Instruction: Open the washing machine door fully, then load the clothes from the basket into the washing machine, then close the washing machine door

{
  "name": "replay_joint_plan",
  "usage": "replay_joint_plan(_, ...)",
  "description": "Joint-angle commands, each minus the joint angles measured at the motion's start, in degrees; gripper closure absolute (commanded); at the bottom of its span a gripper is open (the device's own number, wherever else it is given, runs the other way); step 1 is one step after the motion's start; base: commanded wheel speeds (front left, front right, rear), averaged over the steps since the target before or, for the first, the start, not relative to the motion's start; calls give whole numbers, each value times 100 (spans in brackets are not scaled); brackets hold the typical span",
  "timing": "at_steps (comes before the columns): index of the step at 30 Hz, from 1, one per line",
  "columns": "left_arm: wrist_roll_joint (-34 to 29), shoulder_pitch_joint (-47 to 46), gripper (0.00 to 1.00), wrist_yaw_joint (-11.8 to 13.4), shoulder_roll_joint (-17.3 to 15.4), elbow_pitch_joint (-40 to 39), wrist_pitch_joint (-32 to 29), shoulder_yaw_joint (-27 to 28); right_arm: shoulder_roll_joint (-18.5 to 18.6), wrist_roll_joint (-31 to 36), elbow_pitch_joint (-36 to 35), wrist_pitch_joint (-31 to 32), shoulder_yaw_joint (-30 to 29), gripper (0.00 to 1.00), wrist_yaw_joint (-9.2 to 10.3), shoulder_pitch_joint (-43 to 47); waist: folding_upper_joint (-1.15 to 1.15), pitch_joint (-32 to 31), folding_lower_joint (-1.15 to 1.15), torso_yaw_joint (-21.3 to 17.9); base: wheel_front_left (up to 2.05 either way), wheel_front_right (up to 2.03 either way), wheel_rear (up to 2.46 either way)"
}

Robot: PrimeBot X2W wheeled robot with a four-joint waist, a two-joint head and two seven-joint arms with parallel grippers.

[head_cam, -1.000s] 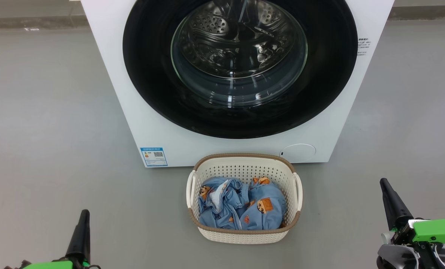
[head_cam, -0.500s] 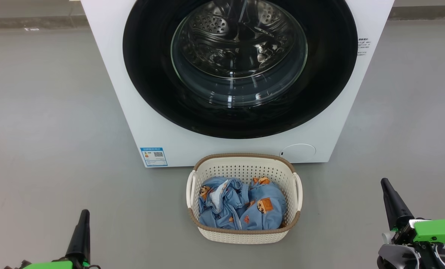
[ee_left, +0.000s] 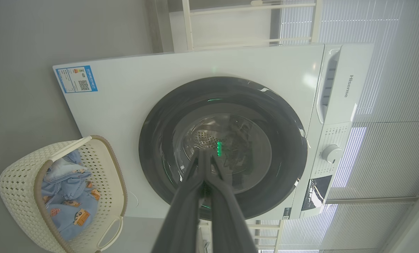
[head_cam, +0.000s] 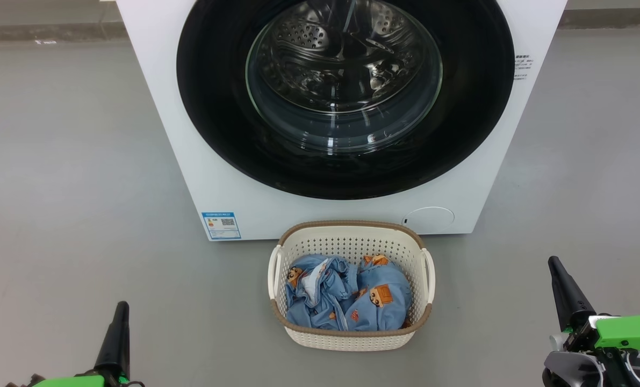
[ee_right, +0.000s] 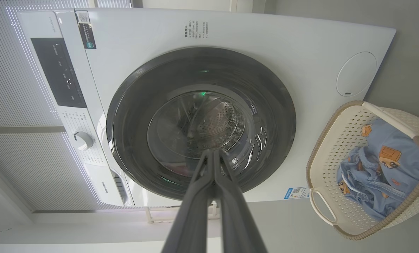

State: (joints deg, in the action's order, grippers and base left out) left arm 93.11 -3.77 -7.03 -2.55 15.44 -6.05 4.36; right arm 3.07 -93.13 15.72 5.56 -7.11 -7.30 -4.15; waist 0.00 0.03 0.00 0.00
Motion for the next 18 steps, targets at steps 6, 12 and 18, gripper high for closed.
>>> replay_joint_plan(6, -75, -279, 100, -46, -55, -108, -25, 194, 29, 46, -139, 44, 118, 100, -19, -237, 0, 0, 0, 0, 0, 0, 0)
replay_joint_plan(12, -76, -279, 100, -46, -54, -108, -26, 196, 27, 49, -139, 46, 115, 100, -19, -238, 0, 0, 0, 0, 0, 0, 0)
replay_joint_plan(18, -77, -279, 100, -46, -53, -108, -27, 197, 25, 51, -139, 48, 112, 100, -19, -238, 0, 0, 0, 0, 0, 0, 0)
